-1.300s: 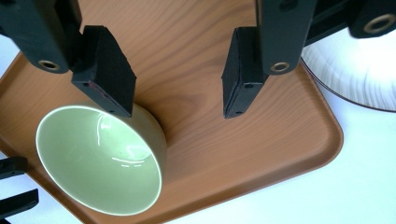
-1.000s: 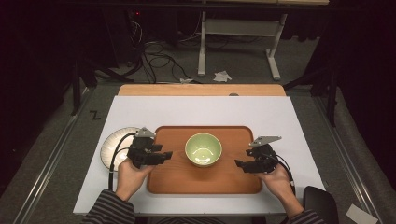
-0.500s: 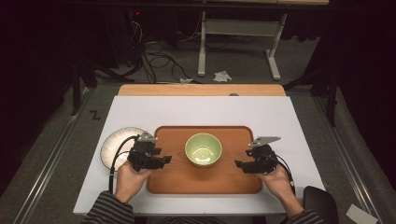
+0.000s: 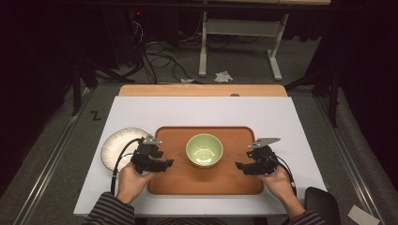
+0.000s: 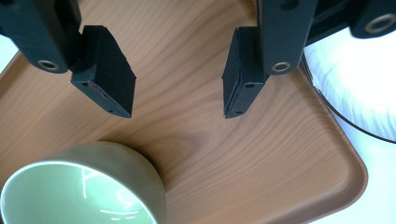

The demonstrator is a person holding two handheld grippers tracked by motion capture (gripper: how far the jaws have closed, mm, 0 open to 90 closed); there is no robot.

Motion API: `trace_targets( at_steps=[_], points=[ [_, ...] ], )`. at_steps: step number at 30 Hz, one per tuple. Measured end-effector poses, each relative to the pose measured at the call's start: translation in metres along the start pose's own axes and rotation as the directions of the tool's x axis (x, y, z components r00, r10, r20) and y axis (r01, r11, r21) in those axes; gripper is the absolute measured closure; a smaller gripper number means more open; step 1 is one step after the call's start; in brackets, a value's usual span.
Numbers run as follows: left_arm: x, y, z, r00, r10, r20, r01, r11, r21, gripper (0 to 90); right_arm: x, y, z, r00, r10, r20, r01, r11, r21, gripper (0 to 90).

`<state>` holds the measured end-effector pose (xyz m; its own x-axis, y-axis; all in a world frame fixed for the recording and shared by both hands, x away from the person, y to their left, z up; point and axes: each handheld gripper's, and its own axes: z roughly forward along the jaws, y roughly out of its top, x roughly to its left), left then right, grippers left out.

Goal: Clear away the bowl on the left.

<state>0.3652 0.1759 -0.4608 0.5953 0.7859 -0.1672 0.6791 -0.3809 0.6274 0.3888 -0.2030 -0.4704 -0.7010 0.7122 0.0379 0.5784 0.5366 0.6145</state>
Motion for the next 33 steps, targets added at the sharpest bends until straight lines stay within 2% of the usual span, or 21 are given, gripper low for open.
trace_targets(
  at_steps=[6, 13, 33],
  points=[
    [-0.003, 0.000, 0.004, 0.9998, 0.016, 0.010, -0.016, 0.9997, 0.018, 44.1, 0.002, 0.000, 0.003, 0.9998, -0.021, 0.006, 0.021, 1.000, 0.022, 35.7],
    [-0.005, 0.000, 0.009, 0.9996, 0.023, 0.016, -0.024, 0.9984, 0.052, 43.8, 0.002, 0.000, 0.004, 0.9997, -0.023, 0.003, 0.023, 0.999, 0.030, 35.4],
    [-0.010, 0.000, 0.017, 0.9987, 0.047, 0.020, -0.049, 0.9954, 0.082, 43.3, 0.004, 0.000, 0.007, 0.9991, -0.042, -0.006, 0.042, 0.998, 0.054, 35.0]
  ],
)
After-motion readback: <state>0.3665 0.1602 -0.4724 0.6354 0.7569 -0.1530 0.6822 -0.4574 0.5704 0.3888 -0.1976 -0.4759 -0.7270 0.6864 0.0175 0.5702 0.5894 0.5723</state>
